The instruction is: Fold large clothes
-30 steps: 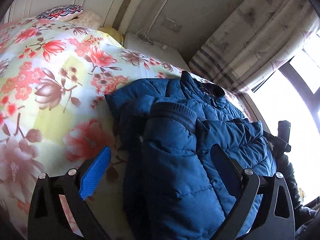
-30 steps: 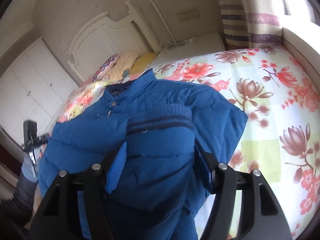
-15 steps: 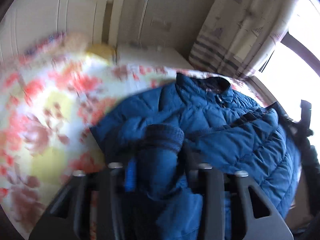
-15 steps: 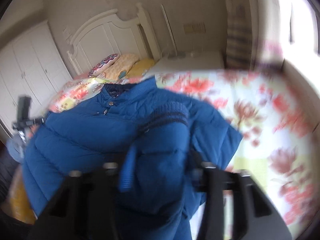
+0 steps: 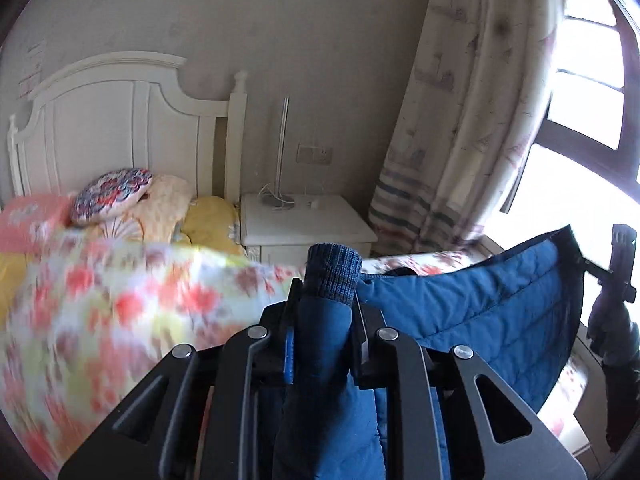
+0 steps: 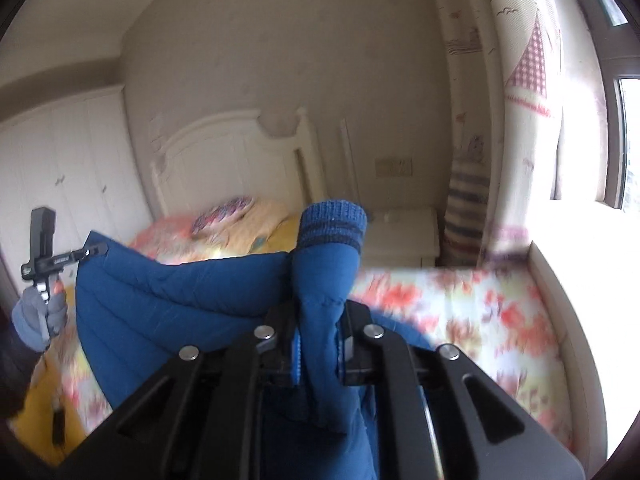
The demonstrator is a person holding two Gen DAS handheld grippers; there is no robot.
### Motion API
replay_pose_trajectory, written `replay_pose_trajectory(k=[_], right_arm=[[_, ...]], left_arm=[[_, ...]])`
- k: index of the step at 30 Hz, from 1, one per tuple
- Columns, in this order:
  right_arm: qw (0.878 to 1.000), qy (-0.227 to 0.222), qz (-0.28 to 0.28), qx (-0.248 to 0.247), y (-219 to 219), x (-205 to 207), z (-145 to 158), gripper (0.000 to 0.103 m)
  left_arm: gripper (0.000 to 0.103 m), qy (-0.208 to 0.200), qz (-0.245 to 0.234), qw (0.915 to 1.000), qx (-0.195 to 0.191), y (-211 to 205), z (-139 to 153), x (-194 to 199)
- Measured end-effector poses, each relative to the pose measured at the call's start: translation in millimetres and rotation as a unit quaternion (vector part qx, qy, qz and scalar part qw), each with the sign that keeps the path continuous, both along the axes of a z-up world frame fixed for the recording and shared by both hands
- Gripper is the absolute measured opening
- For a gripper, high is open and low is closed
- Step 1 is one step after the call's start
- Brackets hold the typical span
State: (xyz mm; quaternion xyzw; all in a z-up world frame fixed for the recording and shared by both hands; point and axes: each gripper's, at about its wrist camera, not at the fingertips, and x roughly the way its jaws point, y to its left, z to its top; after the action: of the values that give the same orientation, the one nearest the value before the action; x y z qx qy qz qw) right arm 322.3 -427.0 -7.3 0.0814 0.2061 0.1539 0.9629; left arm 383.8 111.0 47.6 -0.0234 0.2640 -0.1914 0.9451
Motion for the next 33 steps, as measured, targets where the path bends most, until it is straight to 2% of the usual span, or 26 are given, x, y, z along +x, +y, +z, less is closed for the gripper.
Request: replay_pose_trajectory(k=[2,4,5,7,8,10,11,12,14,16,17,19,21,22,24,26,28,31,33], right_arm=[[0.999,0.049,-0.023,0.007,-2.1,56.9,-4.6,0.011],[0.994,0.097,-0.046,0.003,-0.8,103.1,-22.5,0.011],[0.989,0.134,-0.059,0.007,0.3,129.8,-42.5,0.011],[0.975,0.206,-0.079,-0.011,5.4,164.7,-88.6,0.011],[0.969,0.231,-0.086,-0.019,9.3,171.6,-110.5,0.012],[0.958,0.268,-0.091,-0.031,12.5,178.4,-149.6,0.015],[0.960,0.265,-0.091,-0.008,8.8,175.5,-161.4,0.018],[0.961,0.262,-0.093,-0.002,7.8,172.8,-162.2,0.020],[0.959,0.266,-0.097,0.006,1.9,172.7,-161.5,0.035],[0.956,0.274,-0.106,0.016,-5.2,172.8,-155.6,0.048],[0.959,0.260,-0.108,0.025,-8.0,168.2,-143.2,0.054],[0.971,0.209,-0.118,0.012,-3.9,155.9,-111.1,0.057],[0.980,0.170,-0.107,-0.007,16.1,151.4,-82.1,0.059],[0.983,0.160,-0.093,-0.015,28.2,153.1,-72.0,0.060],[0.986,0.142,-0.054,-0.070,77.0,160.5,-58.0,0.060],[0.980,0.145,-0.020,-0.136,128.9,171.3,-63.2,0.060],[0.973,0.171,0.005,-0.154,159.1,182.9,-79.9,0.058],[0.961,0.203,-0.002,-0.186,182.1,199.0,-115.5,0.055],[0.959,0.223,0.003,-0.174,184.0,200.2,-141.5,0.057]], left_arm=[[0.020,0.026,0.017,0.9994,0.018,-4.9,-0.8,46.8],[0.020,0.061,0.034,0.9964,0.048,-17.9,-21.4,103.1],[0.020,0.081,0.043,0.9940,0.059,-23.1,-37.8,126.4],[0.020,0.134,0.055,0.9858,0.086,-36.6,-86.1,163.9],[0.020,0.162,0.061,0.9796,0.102,-44.6,-120.6,176.3],[0.021,0.194,0.063,0.9698,0.134,-53.7,-167.9,182.0],[0.022,0.193,0.066,0.9697,0.135,-54.4,-182.6,181.3],[0.023,0.190,0.069,0.9715,0.124,-50.3,-182.3,178.9],[0.029,0.195,0.074,0.9715,0.113,-44.5,-176.7,180.3],[0.048,0.193,0.089,0.9705,0.113,-37.4,-172.7,178.7],[0.053,0.186,0.096,0.9716,0.110,-33.2,-167.5,176.2],[0.083,0.132,0.125,0.9778,0.103,-30.2,-142.8,161.4],[0.094,0.057,0.143,0.9845,0.084,-39.2,-109.7,142.4],[0.095,0.048,0.133,0.9868,0.080,-49.5,-99.4,140.9],[0.095,0.059,0.099,0.9893,0.089,-83.8,-84.2,145.1],[0.096,0.074,0.088,0.9870,0.113,-116.2,-85.2,151.9],[0.096,0.107,0.080,0.9797,0.149,-146.6,-105.0,163.0],[0.096,0.131,0.071,0.9715,0.184,-167.6,-142.7,169.6],[0.097,0.147,0.066,0.9651,0.206,-174.4,-173.1,171.2]])
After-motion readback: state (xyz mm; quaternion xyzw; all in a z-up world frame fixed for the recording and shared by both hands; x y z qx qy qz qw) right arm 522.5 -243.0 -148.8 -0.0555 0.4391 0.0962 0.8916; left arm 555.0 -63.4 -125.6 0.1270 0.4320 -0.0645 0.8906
